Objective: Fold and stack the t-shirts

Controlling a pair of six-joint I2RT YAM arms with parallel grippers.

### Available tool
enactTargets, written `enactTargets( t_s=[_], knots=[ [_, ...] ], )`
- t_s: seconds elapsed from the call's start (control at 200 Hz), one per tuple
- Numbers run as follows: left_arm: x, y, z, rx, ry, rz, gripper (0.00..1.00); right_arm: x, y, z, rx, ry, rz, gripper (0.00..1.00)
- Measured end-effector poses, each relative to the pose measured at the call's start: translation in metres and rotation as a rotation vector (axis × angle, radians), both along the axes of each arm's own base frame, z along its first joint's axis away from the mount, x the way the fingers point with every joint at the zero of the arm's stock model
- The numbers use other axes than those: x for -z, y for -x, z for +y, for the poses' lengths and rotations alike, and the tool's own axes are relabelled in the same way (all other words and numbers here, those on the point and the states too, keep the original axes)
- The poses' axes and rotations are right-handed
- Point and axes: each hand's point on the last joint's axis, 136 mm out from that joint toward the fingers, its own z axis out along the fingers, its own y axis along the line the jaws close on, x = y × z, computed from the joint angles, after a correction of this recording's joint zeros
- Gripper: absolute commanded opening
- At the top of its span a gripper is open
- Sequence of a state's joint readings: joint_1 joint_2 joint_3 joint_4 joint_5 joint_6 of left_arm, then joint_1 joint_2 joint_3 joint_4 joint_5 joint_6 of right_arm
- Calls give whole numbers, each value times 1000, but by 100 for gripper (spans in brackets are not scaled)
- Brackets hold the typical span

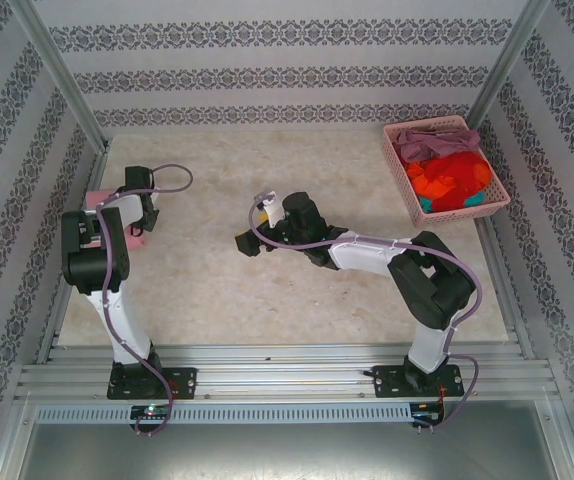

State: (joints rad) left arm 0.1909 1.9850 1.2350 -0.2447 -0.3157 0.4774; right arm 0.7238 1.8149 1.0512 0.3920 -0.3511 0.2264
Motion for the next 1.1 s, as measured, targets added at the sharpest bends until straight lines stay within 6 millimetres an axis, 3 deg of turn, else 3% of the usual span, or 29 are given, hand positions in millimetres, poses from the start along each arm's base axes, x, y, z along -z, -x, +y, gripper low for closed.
enactTargets(
  t_s=[0.215,0.28,0.56,0.629,0.654,0.694,0.799,0.909,1.009,1.099],
  knots=[
    [1,32,12,-33,-34,39,29,-3,-2,2,-7,6,-11,98],
    [-1,40,17,-49,-38,41,39,-6,-3,4,-11,1,-18,98],
    [-17,44,12,-85,1,-26,66,-8,-6,3,-3,4,-26,98],
    [-27,42,2,-84,38,-76,76,-8,-10,-2,16,10,-30,98],
    [-33,40,-5,-79,58,-103,95,-8,-12,-5,25,12,-32,98],
    [-41,38,-17,-62,88,-138,99,-9,-16,-11,43,14,-35,98],
    [-65,27,-61,1,218,-271,100,-13,-31,-37,124,24,-52,98],
    [-91,20,-111,77,417,-446,100,-19,-53,-81,266,49,-78,98],
    [-103,24,-131,108,544,-572,100,-27,-68,-128,415,86,-121,98],
    [-100,32,-138,114,599,-635,100,-37,-73,-176,560,128,-166,98]
  ],
)
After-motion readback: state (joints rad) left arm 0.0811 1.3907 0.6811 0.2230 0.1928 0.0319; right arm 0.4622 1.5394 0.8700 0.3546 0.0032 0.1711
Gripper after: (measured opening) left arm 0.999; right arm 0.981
